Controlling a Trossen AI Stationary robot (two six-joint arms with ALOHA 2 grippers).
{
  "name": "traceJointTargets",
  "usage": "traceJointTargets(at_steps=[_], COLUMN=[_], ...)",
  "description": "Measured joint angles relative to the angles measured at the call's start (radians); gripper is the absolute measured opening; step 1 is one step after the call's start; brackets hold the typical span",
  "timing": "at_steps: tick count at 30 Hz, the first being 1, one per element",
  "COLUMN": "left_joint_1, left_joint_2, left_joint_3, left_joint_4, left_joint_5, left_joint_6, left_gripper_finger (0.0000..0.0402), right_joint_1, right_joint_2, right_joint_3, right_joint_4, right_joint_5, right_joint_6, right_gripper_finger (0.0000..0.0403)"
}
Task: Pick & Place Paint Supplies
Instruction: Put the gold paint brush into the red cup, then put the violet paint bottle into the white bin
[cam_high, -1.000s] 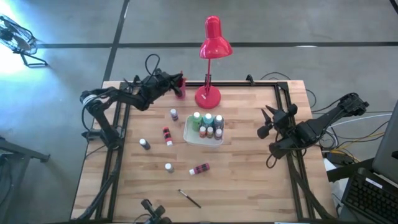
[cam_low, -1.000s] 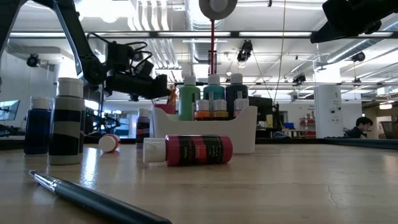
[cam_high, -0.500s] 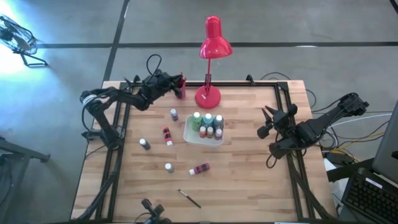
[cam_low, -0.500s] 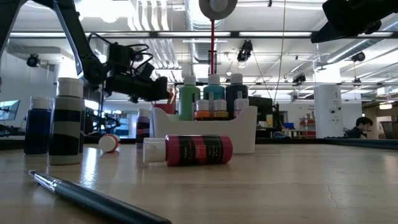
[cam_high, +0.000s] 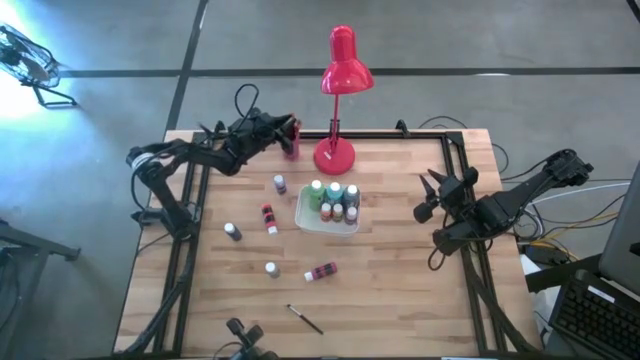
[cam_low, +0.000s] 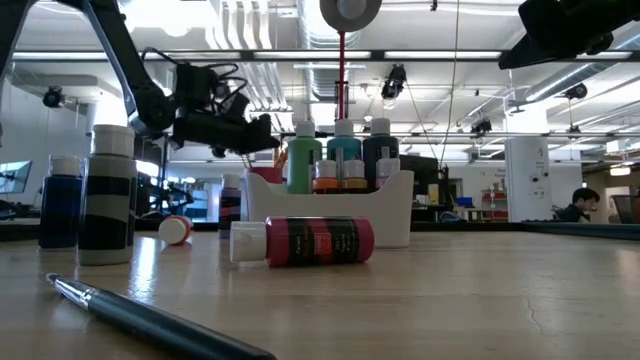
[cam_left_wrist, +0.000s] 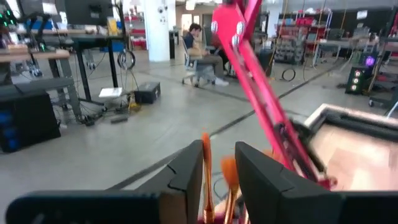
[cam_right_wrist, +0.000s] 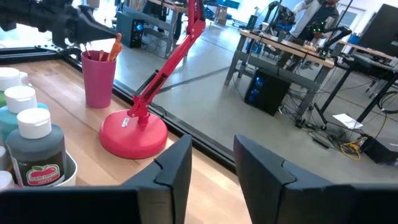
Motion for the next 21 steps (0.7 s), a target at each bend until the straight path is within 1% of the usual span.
traceJointTargets(at_steps=[5,9,11,13,15,18,21], left_joint_1=[0.0,0.0,-0.008,-0.018,-0.033,-0.066,-0.131], left_joint_2=[-0.102,-0.25,-0.338,-0.425,-0.509,-0.625,-0.739], left_joint_3=[0.009,0.017,0.018,0.022,0.024,0.027,0.021], left_joint_4=[-0.003,-0.07,-0.141,-0.221,-0.294,-0.379,-0.463], left_joint_5=[0.0,0.0,0.027,0.104,0.215,0.358,0.44], left_joint_6=[0.022,0.016,-0.003,-0.028,-0.06,-0.158,-0.248], left_gripper_finger=[0.0103,0.0103,0.0103,0.0103,0.0102,0.0101,0.0101], right_joint_1=[0.0,0.0,0.0,0.0,0.0,0.0,0.0], right_joint_2=[0.0,-0.001,-0.001,-0.001,-0.001,-0.001,-0.001], right_joint_3=[0.0,0.0,0.0,0.0,0.0,0.0,0.004], right_joint_4=[0.0,0.0,0.001,0.005,0.016,0.026,0.042], right_joint_5=[0.0,-0.002,-0.01,-0.015,-0.016,-0.02,-0.024], right_joint_6=[-0.005,-0.005,-0.004,-0.004,-0.005,-0.028,-0.046], right_gripper_finger=[0.0131,0.0142,0.0148,0.0153,0.0158,0.0164,0.017])
